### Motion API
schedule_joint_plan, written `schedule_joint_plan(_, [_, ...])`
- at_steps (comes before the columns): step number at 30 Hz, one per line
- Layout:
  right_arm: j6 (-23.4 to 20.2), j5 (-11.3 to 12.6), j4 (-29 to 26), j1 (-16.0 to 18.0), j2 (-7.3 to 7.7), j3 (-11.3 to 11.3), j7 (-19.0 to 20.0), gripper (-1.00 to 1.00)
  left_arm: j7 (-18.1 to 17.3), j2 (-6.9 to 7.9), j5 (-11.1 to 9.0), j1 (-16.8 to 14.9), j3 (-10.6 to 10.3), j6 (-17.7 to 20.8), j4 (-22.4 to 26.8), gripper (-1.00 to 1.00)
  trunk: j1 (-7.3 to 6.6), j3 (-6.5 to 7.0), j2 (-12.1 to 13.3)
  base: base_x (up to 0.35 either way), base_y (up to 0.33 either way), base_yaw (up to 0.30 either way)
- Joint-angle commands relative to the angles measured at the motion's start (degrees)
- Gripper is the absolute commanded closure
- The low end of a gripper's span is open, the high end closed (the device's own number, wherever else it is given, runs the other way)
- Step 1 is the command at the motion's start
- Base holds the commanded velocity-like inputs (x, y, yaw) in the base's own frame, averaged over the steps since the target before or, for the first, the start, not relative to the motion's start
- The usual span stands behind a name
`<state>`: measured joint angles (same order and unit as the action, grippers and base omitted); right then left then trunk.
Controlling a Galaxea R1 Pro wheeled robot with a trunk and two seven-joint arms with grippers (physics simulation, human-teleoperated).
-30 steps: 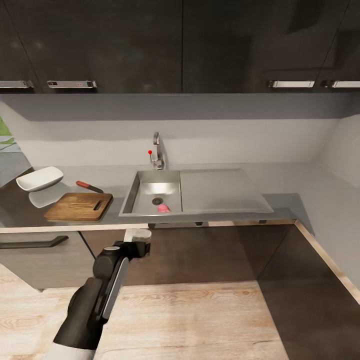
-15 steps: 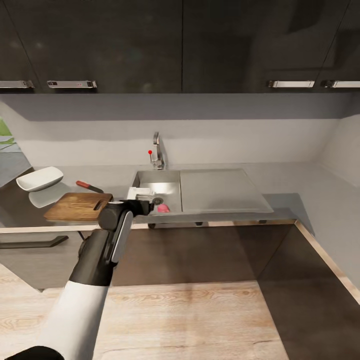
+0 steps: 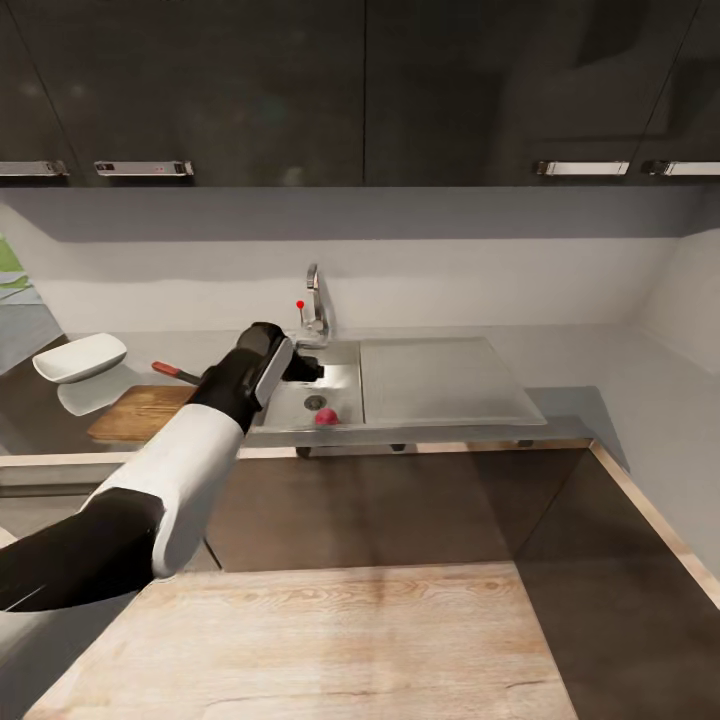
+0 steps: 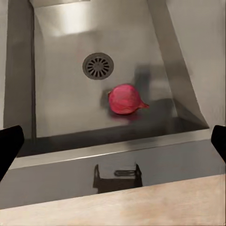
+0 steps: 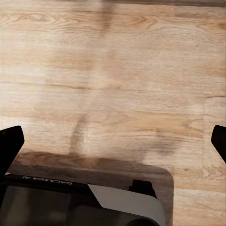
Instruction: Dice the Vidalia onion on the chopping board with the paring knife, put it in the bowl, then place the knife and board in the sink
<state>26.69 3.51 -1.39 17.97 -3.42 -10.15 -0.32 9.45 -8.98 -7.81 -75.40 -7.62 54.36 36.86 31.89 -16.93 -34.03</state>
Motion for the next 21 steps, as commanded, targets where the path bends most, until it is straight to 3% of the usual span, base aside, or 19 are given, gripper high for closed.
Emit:
schedule_joint_plan(1, [0.2,0.4,0.1,0.0,-0.01,-0.4,0.0,-1.0,0.6,0.04,-2.0,-1.4,-0.3,-2.5,-2.9,-1.0,0.02,-0.09,-0.1,0.0,0.0,0.0])
schedule_joint_plan(5, [0.2,0.4,0.1,0.0,-0.01,-0.4,0.0,-1.0,0.4,0.22,-2.8,-2.0,-0.4,-4.2,-4.8,-1.0,0.02,-0.09,-0.1,0.0,0.0,0.0])
schedule_joint_plan(16, [0.2,0.4,0.1,0.0,-0.01,-0.4,0.0,-1.0,0.4,0.85,-2.9,-2.2,-0.5,-5.0,-4.3,-1.0,0.02,-0.09,-0.1,0.0,0.0,0.0])
schedule_joint_plan(21, [0.1,0.5,0.1,0.0,0.01,-0.4,0.1,-1.0,0.3,1.44,-2.9,-2.1,-0.5,-5.0,-4.4,-1.0,0.02,-0.09,-0.1,0.134,0.0,0.0])
